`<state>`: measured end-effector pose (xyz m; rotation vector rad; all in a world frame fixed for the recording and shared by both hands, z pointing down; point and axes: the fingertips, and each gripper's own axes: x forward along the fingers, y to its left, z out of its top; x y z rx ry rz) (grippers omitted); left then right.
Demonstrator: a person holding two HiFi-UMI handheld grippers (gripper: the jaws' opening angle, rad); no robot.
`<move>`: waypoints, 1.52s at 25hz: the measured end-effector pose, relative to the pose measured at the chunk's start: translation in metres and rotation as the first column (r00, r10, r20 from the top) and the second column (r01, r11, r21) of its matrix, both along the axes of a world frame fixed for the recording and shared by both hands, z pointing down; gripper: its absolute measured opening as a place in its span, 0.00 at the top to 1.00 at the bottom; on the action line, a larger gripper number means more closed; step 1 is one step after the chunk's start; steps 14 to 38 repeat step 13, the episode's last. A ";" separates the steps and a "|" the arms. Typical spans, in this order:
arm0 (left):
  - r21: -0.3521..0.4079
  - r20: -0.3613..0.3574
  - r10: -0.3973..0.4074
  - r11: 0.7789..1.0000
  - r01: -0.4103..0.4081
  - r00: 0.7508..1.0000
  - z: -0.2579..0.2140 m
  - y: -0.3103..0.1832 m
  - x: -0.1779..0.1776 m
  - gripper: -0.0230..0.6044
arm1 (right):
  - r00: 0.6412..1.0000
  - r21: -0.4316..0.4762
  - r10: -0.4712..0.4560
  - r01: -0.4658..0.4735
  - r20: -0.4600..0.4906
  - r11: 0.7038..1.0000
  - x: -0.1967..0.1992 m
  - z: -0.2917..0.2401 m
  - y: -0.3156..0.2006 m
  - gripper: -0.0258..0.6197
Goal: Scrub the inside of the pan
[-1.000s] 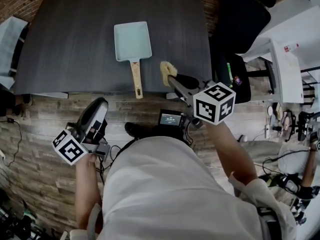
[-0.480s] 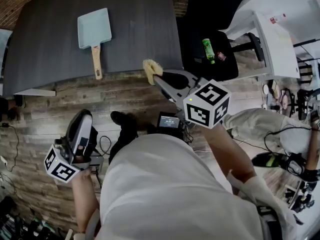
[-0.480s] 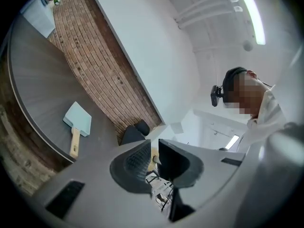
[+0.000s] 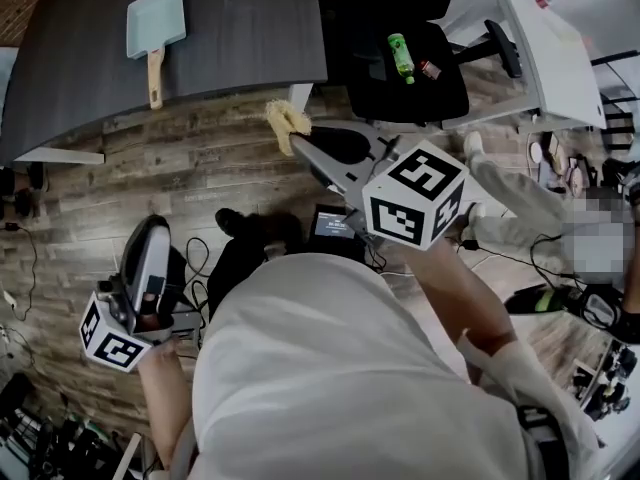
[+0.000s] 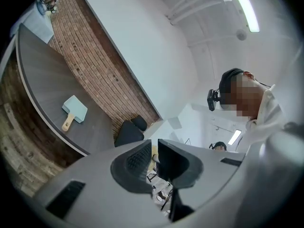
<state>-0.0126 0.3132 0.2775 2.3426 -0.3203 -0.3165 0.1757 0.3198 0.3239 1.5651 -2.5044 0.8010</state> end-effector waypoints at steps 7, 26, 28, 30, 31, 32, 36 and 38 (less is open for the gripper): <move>0.005 -0.001 0.006 1.000 -0.006 1.000 -0.011 0.011 0.019 0.89 | 1.000 0.010 0.004 -0.004 0.012 1.000 0.015 -0.007 0.011 0.90; 0.006 -0.012 0.021 1.000 -0.021 1.000 -0.021 0.007 0.017 0.89 | 1.000 0.001 -0.002 0.002 0.015 1.000 0.008 -0.009 0.002 0.90; 0.006 -0.012 0.021 1.000 -0.021 1.000 -0.021 0.007 0.017 0.89 | 1.000 0.001 -0.002 0.002 0.015 1.000 0.008 -0.009 0.002 0.90; 0.006 -0.012 0.021 1.000 -0.021 1.000 -0.021 0.007 0.017 0.89 | 1.000 0.001 -0.002 0.002 0.015 1.000 0.008 -0.009 0.002 0.90; 0.006 -0.012 0.021 1.000 -0.021 1.000 -0.021 0.007 0.017 0.89 | 1.000 0.001 -0.002 0.002 0.015 1.000 0.008 -0.009 0.002 0.90; 0.006 -0.012 0.021 1.000 -0.021 1.000 -0.021 0.007 0.017 0.89 | 1.000 0.001 -0.002 0.002 0.015 1.000 0.008 -0.009 0.002 0.90; 0.006 -0.012 0.021 1.000 -0.021 1.000 -0.021 0.007 0.017 0.89 | 1.000 0.001 -0.002 0.002 0.015 1.000 0.008 -0.009 0.002 0.90; 0.006 -0.012 0.021 1.000 -0.021 1.000 -0.021 0.007 0.017 0.89 | 1.000 0.001 -0.002 0.002 0.015 1.000 0.008 -0.009 0.002 0.90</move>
